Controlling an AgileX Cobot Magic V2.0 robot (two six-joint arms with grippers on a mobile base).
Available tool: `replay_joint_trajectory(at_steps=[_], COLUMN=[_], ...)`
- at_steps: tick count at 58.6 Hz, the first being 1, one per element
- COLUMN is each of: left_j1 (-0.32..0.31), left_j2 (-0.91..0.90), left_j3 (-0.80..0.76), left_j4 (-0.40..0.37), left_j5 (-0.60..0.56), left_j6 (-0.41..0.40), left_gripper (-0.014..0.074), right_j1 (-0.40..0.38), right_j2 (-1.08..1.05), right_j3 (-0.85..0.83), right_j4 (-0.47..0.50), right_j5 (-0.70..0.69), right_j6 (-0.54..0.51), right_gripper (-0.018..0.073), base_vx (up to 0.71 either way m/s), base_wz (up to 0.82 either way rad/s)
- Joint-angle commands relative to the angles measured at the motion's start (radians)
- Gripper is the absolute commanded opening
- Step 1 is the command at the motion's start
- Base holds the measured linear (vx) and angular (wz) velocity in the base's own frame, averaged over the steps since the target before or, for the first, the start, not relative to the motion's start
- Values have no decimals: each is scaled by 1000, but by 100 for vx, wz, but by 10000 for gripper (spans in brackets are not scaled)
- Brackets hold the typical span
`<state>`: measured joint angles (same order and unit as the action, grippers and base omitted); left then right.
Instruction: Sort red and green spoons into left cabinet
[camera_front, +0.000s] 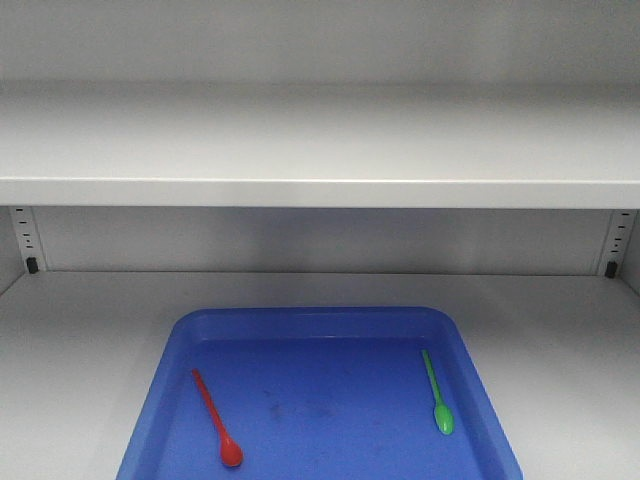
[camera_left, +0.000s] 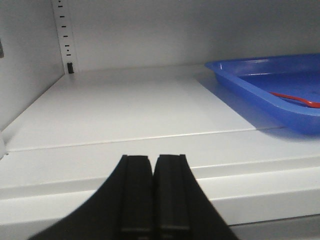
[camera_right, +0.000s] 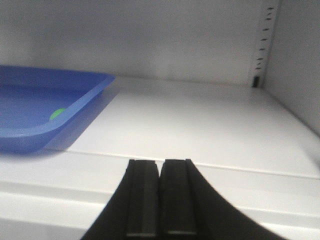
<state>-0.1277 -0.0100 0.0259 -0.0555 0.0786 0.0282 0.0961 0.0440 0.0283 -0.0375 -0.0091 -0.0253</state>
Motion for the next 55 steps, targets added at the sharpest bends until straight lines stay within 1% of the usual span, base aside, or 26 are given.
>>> replay_joint_trajectory(at_steps=[1, 14, 55], left_j1=[3, 3, 3], left_j2=[-18, -19, -19], left_j3=[17, 17, 17], left_j4=[-1, -1, -1], left_j5=[-79, -79, -79], left_j6=[-8, -8, -8], left_gripper=[-1, -1, -1], right_j1=[-19, -20, -20], right_j2=[-61, -67, -67], right_j3=[9, 9, 9], right_j4=[-16, -14, -14], right_j5=[-31, -10, -6], right_j6=[-4, -4, -3], right_gripper=[-3, -3, -3], base_vx=[0, 0, 0], base_wz=[0, 0, 0])
